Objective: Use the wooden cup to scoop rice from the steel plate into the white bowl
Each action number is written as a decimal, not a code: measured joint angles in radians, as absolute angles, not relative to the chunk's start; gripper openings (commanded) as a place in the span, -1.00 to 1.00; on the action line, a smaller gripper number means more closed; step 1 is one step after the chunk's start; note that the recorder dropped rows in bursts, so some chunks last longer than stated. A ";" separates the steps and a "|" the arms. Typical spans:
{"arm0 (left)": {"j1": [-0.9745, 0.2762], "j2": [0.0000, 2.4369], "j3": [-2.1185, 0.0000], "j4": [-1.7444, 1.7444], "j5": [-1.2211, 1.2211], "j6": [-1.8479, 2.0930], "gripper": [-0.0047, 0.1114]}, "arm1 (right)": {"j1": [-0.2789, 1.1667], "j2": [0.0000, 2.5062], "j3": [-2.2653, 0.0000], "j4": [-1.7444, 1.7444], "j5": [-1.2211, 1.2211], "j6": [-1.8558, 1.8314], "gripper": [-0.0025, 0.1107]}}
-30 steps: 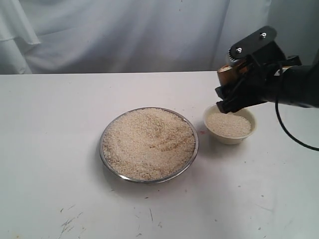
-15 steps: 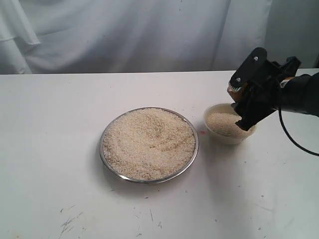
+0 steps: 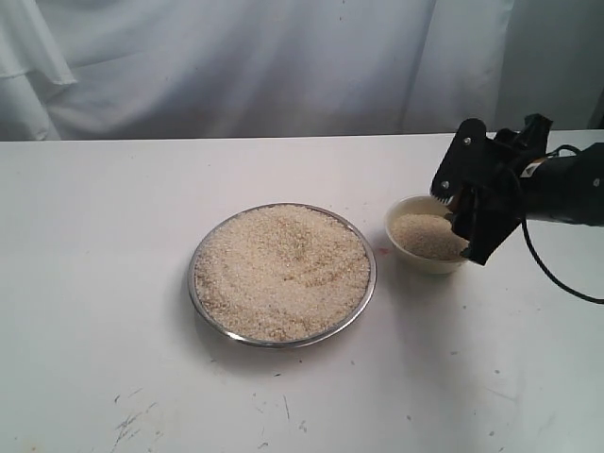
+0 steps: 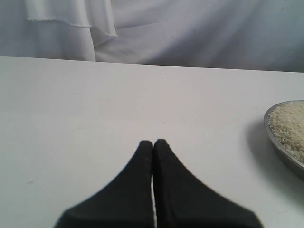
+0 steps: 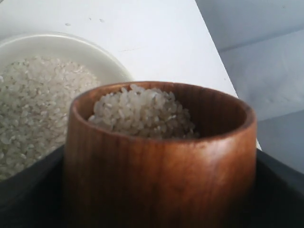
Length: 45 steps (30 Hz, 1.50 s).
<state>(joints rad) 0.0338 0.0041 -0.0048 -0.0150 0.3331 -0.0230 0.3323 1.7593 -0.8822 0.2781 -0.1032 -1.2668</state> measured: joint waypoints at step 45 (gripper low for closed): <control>0.034 0.004 -0.005 -0.015 0.333 -0.023 -0.92 | 0.332 1.779 -0.927 0.274 -0.107 -1.771 -0.96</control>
<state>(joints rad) 0.0338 0.0041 -0.0048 -0.0150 0.3331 -0.0230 0.3323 1.7790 -0.9270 0.2743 -0.1073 -1.7710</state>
